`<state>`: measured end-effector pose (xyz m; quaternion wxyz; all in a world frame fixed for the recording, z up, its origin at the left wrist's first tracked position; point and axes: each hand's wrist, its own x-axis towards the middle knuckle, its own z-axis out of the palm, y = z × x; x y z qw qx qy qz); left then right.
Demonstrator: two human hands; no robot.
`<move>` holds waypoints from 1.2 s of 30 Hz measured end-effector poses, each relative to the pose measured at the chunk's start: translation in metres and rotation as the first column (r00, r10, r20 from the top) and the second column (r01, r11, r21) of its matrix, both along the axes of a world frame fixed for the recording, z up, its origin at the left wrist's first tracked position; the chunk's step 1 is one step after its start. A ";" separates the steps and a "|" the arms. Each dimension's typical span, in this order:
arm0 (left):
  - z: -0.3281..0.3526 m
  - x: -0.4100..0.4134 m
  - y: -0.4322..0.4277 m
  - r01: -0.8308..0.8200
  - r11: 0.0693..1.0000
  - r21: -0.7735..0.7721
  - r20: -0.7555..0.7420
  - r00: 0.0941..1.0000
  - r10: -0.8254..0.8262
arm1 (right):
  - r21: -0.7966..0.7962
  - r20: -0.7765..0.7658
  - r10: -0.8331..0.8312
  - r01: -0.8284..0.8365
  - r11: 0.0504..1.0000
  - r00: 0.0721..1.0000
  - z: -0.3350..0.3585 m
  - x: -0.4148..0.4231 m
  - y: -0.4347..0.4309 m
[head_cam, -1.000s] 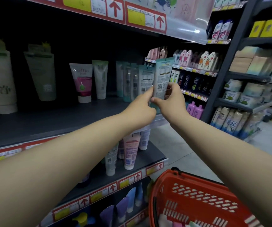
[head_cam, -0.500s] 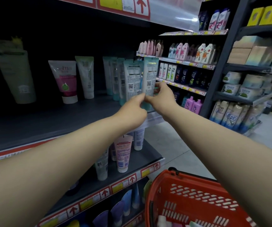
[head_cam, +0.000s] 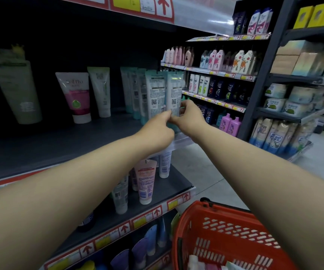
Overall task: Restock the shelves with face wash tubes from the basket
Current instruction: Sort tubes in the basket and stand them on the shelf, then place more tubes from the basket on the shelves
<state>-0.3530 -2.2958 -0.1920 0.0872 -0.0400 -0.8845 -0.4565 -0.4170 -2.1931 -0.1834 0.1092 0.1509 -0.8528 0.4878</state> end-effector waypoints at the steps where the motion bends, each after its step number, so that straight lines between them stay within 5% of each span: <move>1: 0.000 0.000 0.000 -0.001 1.000 -0.009 0.000 1.000 0.001 | 0.011 0.002 0.003 -0.003 1.000 1.000 0.001 0.001 0.001; 6: 0.000 0.004 -0.001 -0.001 0.997 -0.083 -0.003 1.000 0.001 | 0.063 0.001 0.000 0.000 0.998 1.000 0.001 0.007 0.003; 11: -0.004 0.019 0.008 -0.015 0.927 -0.375 -0.080 0.997 -0.016 | 0.289 -0.132 -0.035 0.072 0.955 0.991 -0.014 0.030 0.031; 14: -0.017 0.023 0.028 0.030 0.827 -0.561 -0.054 0.996 -0.073 | 0.505 -0.179 0.015 0.079 0.860 0.984 -0.037 0.049 0.066; 20: -0.078 0.022 0.086 0.231 0.606 -0.761 0.117 0.968 -0.223 | 0.770 -0.037 0.019 0.017 0.638 0.999 -0.105 0.075 0.144; 36: -0.302 -0.030 0.219 0.607 0.311 -0.732 0.517 0.791 -0.328 | 0.828 0.375 -0.022 -0.325 0.456 0.927 -0.320 0.059 0.261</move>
